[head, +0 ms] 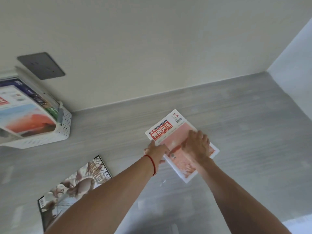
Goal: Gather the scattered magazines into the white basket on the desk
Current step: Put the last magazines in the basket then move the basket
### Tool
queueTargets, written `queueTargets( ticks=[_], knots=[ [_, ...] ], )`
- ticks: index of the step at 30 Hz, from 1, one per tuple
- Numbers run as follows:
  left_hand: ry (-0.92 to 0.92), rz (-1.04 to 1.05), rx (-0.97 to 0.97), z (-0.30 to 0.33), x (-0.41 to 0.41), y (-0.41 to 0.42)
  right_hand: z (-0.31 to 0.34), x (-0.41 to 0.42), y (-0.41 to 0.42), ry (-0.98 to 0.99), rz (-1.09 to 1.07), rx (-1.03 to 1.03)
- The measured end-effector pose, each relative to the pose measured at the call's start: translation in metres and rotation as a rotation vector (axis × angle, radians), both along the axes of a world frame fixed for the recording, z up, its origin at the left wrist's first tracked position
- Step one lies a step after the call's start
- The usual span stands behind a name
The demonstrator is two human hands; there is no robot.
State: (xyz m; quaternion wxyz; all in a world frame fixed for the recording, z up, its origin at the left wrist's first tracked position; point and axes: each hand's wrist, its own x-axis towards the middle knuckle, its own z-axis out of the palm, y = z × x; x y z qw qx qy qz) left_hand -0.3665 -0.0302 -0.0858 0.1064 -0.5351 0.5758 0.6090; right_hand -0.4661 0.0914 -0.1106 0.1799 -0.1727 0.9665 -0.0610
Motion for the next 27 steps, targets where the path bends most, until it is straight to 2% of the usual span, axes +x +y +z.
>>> queueTargets(
  ticks=[3,5,7,9,12,19,23,27],
  knots=[
    [-0.020,0.086,-0.001,0.003,0.005,-0.009,0.002,0.032,-0.001,0.034,-0.010,0.000],
    [0.002,0.217,0.052,0.004,0.016,-0.019,0.002,0.046,0.002,0.073,-0.001,0.021],
    [-0.003,0.261,0.098,0.007,0.030,-0.029,0.003,0.057,0.003,0.074,-0.009,0.011],
    [0.036,0.139,0.015,0.005,0.041,-0.034,0.006,0.067,0.001,0.043,-0.043,-0.034],
    [0.084,-0.115,-0.244,0.009,0.058,-0.039,0.009,0.079,-0.003,-0.083,-0.122,-0.149],
    [0.376,-0.146,-0.281,0.058,0.113,-0.106,0.034,0.090,-0.038,-0.414,-0.244,-0.685],
    [0.528,-0.092,-0.262,0.090,0.163,-0.171,0.067,0.105,-0.095,-0.389,-0.107,-0.862],
    [0.540,-0.026,-0.438,0.118,0.222,-0.237,0.104,0.136,-0.169,-0.287,0.073,-0.830]
  ],
)
